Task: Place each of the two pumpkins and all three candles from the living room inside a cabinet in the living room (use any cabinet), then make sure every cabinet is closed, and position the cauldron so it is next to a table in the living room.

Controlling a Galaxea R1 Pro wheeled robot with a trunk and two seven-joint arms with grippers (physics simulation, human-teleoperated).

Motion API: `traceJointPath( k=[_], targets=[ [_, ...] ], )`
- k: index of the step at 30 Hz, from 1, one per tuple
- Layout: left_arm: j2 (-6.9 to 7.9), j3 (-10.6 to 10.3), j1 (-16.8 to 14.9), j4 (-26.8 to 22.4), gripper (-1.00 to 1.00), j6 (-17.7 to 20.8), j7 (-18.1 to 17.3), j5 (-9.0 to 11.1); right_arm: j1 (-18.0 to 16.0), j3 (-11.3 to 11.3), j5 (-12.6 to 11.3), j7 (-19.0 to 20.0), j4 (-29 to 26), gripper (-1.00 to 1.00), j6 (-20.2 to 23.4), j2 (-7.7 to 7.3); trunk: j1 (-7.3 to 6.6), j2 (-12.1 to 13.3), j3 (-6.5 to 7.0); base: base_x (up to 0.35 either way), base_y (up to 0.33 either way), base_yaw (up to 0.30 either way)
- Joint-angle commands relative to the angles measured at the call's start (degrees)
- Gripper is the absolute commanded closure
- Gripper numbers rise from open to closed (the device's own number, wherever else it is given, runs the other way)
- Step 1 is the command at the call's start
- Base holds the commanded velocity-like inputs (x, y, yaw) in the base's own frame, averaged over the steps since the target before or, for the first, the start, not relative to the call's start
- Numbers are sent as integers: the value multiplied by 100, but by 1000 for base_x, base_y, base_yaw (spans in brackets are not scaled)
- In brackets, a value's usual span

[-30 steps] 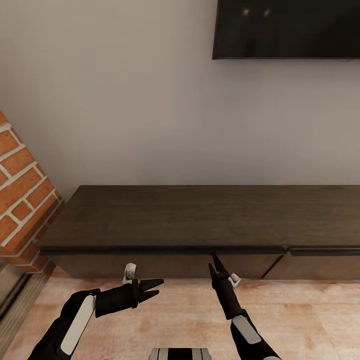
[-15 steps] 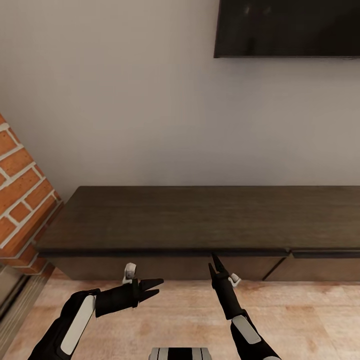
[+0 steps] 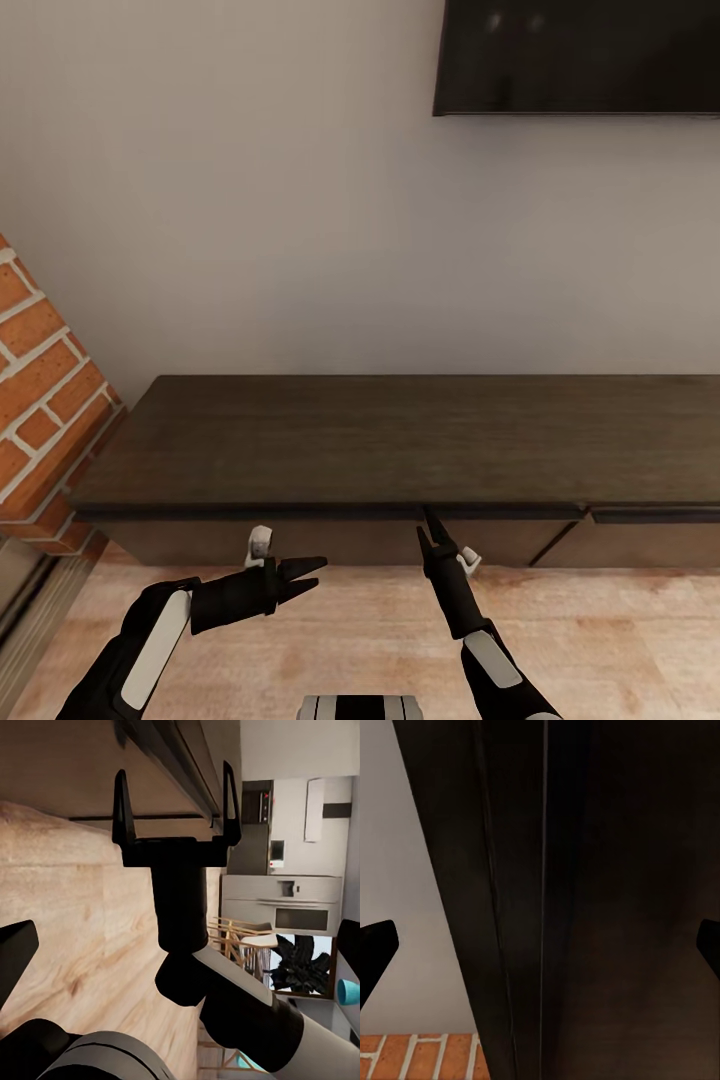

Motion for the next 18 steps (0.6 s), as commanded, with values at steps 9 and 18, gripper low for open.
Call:
traceJointPath(
  k=[9, 18],
  targets=[
    [1, 1, -2, 1, -100, 17, -20, -6, -3, -13, -33, 21, 3, -100, 50, 3, -1, -2, -4, 3, 2, 0],
    [1, 1, -2, 1, -100, 17, -20, -6, -3, -15, -32, -15, 3, 100, 62, 4, -1, -2, -4, 0, 0, 0]
  ],
)
